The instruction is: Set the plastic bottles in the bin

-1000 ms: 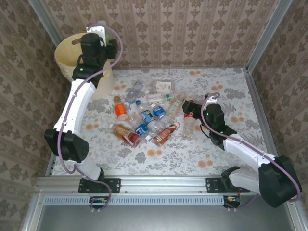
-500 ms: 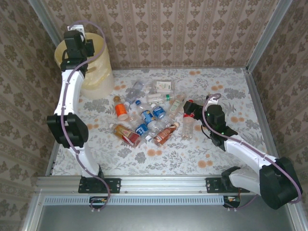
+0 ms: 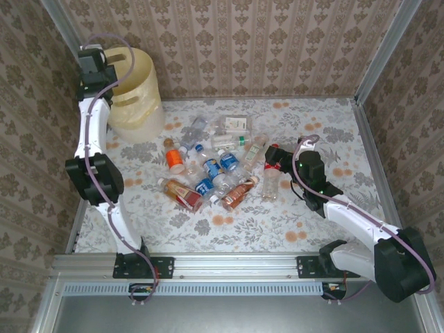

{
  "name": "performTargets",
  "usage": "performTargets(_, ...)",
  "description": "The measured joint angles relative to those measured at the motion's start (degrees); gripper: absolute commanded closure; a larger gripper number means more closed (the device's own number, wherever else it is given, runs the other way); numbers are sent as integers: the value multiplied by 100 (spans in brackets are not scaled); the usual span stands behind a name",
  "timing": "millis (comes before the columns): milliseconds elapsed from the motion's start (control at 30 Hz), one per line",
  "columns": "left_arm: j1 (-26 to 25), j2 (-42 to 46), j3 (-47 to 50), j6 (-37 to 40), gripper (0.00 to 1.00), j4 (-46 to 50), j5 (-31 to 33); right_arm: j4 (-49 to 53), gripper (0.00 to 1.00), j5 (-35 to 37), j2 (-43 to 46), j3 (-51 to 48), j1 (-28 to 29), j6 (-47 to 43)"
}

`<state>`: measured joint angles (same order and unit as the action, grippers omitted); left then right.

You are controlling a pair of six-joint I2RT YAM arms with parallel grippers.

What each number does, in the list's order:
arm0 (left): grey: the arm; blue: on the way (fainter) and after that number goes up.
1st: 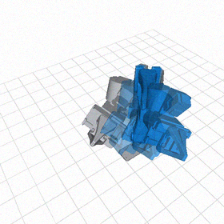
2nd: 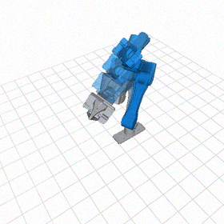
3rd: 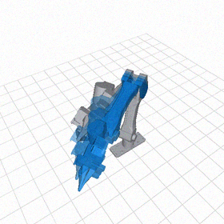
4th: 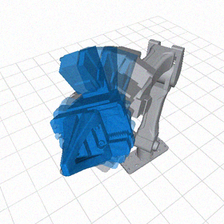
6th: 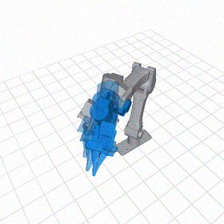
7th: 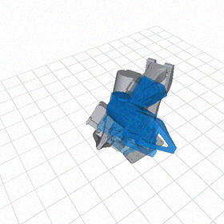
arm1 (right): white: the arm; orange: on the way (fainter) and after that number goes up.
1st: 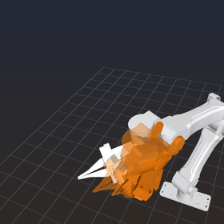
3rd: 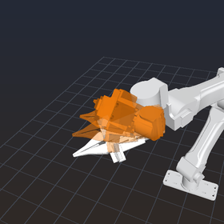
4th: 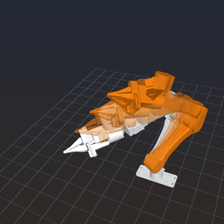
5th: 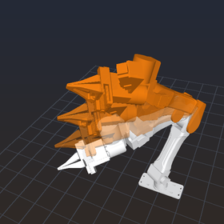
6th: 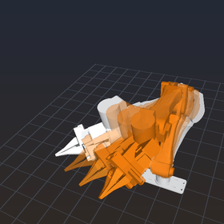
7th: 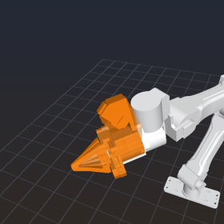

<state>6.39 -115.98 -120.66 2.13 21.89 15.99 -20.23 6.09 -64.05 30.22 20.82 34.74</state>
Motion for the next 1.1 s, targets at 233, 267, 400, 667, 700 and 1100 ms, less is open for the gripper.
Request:
performTargets(233,-2,-474,-684,-142,26,516,597,201,0,-7,0,0,-4,2)
performTargets(267,-2,-509,-767,-186,24,603,684,229,0,-7,0,2,-7,2)
performTargets(400,-2,-531,-966,-310,22,820,905,273,0,-9,0,2,-22,2)
performTargets(667,-101,-518,-1067,-492,6,1003,828,365,0,-17,-2,4,-33,28)
performTargets(700,-133,-496,-1051,-514,5,1016,754,407,0,0,-9,7,-33,44)
performTargets(1100,-944,1231,616,-940,0,640,-472,1156,0,76,-323,184,-66,103)
